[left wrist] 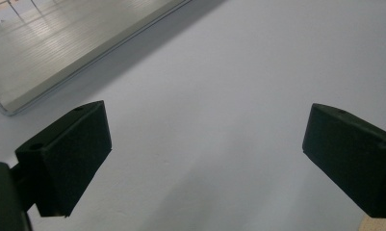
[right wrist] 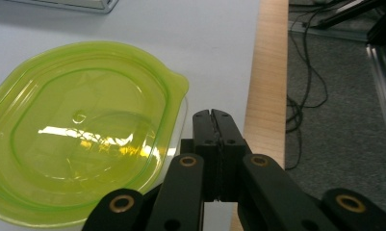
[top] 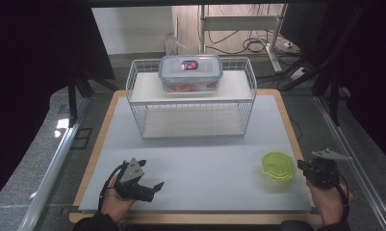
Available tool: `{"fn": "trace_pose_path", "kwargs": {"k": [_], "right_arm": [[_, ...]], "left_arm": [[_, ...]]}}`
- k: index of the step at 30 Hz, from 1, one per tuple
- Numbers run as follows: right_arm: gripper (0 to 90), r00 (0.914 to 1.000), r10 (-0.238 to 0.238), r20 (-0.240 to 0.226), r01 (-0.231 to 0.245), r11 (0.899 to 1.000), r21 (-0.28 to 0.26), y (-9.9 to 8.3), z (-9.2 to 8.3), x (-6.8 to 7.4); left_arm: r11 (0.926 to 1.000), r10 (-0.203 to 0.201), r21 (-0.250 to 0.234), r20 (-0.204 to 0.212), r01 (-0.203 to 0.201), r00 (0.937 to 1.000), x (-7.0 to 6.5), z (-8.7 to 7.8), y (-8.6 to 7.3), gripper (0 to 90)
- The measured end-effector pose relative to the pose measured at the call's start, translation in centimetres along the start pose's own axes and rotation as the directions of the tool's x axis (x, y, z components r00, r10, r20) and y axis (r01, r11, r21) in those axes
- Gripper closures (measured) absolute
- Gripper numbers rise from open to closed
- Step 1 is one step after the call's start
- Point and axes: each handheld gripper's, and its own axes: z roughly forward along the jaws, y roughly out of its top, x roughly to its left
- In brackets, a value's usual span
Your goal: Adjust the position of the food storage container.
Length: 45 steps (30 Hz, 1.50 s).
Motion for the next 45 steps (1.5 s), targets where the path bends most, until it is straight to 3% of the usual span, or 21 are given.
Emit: {"fn": "trace_pose_path", "kwargs": {"k": [15, 27, 31, 36, 45], "right_arm": [[90.0, 0.9981, 0.004, -0.062, -0.002, 1.0, 0.028, -0.2, 0.5, 1.1], [90.0, 0.9908, -0.017, -0.135, 0.023, 0.999, 0.045, 0.1, 0.9, 3.2], [89.9, 0.9838, -0.035, -0.176, 0.047, 0.997, 0.063, 0.1, 1.3, 4.3], [89.9, 0.9791, -0.062, -0.193, 0.08, 0.993, 0.083, -0.1, 1.7, 5.4], [89.5, 0.9746, -0.018, -0.223, 0.059, 0.983, 0.175, -1.1, 3.4, 4.8]], "left_arm": [[1.0, 0.005, 0.007, 0.002, -0.005, 1.0, -0.1, 0.2, 0.1, 3.1], [0.9999, 0.009, 0.012, 0.003, -0.01, 0.9999, -0.2, 0.2, 0.1, 3.2], [0.9999, 0.011, 0.012, 0.005, -0.011, 0.9999, -0.2, 0.3, 0.1, 3.2], [0.9998, 0.013, 0.013, 0.004, -0.013, 0.9999, -0.2, 0.2, 0.1, 3.3], [0.9998, 0.015, 0.015, 0.006, -0.015, 0.9999, -0.3, 0.3, 0.1, 3.3]]}}
